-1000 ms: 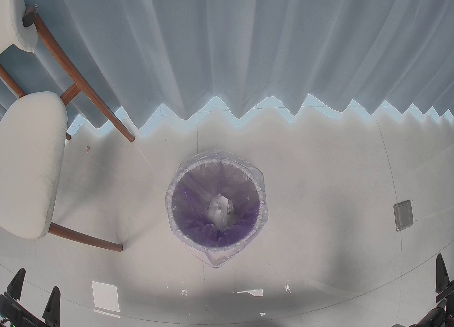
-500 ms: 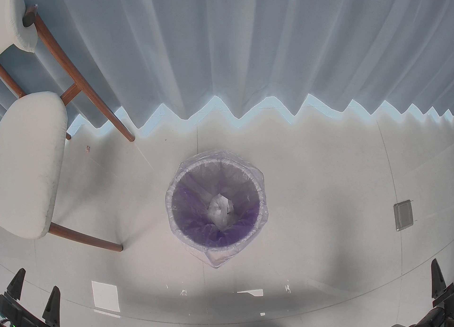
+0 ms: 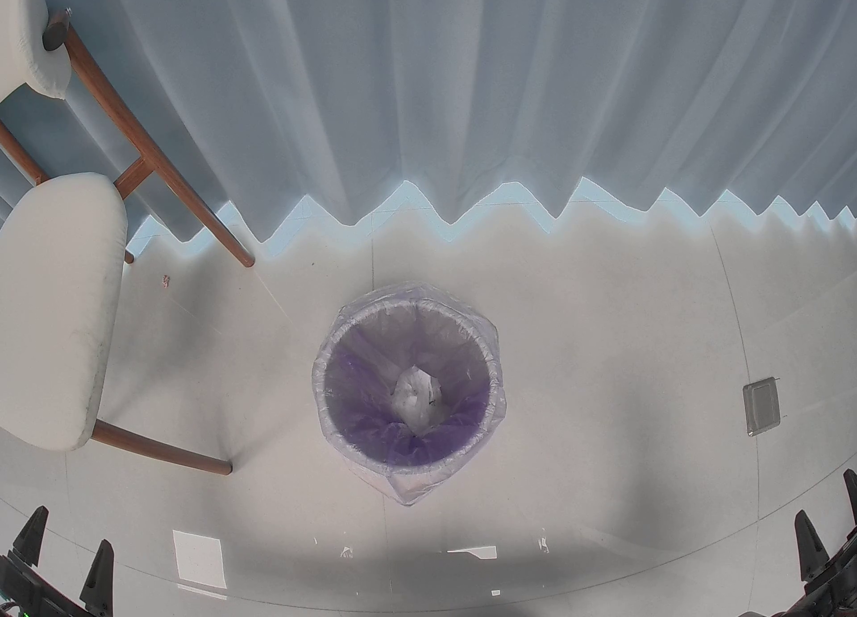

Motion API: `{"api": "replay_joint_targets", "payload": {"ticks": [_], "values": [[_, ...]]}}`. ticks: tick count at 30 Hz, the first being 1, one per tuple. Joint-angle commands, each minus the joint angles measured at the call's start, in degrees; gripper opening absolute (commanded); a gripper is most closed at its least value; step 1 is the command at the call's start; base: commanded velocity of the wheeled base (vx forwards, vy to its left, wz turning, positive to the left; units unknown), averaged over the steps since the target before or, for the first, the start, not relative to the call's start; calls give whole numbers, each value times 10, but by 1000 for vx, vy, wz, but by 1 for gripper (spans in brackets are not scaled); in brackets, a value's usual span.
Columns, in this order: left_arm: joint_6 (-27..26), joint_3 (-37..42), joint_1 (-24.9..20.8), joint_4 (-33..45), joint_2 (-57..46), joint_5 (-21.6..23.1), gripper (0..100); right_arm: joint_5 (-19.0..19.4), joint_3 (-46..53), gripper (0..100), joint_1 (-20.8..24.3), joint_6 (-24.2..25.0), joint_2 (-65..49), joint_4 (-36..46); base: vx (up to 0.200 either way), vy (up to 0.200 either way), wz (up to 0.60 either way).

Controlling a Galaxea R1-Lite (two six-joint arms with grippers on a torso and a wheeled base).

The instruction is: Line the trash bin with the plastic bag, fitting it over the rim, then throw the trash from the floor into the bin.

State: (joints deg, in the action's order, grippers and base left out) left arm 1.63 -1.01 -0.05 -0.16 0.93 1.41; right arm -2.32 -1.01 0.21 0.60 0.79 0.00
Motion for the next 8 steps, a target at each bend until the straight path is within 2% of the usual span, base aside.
{"api": "replay_joint_targets", "payload": {"ticks": [1,8], "values": [[0,10,0,0,-9,1,100,13,9,100,1,-1,-8,2,0,0,0],[-8,10,0,0,-9,3,100,18,9,100,1,-22,-8,2,0,0,0]]}}
